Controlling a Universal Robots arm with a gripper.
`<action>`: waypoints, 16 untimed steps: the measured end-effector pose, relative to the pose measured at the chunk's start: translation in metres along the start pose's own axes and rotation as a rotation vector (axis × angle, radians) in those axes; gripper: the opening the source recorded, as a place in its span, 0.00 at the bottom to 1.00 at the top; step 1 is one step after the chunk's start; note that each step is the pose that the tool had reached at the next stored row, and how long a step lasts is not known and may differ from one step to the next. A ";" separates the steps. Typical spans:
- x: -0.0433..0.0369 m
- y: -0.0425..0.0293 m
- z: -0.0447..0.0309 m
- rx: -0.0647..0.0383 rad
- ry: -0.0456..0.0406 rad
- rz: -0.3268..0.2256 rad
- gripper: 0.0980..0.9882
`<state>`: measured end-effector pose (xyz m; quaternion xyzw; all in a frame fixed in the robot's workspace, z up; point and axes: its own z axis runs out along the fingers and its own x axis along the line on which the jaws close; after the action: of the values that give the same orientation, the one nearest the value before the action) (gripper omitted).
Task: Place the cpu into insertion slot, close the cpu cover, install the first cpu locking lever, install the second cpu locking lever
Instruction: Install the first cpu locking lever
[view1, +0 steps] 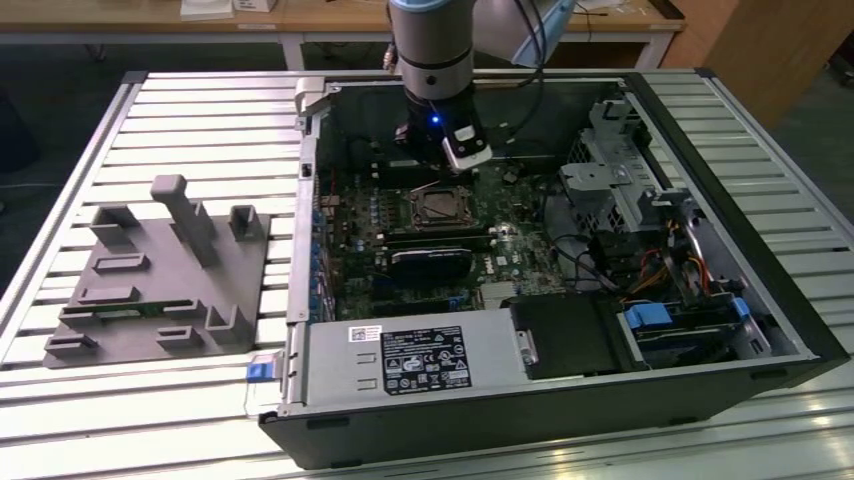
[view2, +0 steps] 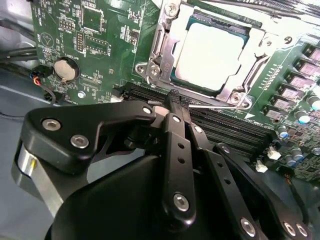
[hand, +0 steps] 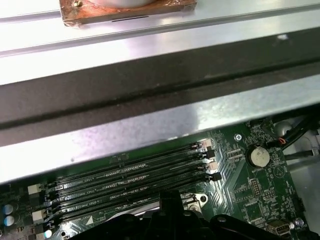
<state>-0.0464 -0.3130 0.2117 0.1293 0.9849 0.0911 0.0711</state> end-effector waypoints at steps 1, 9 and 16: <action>0.0000 0.0000 0.0000 0.000 -0.0001 0.000 0.01; 0.0011 -0.0003 0.0023 0.006 -0.0265 0.059 0.01; 0.0062 0.0044 0.0036 0.008 -0.0367 0.089 0.01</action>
<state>-0.0506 -0.3066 0.2083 0.1751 0.9770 0.0877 0.0844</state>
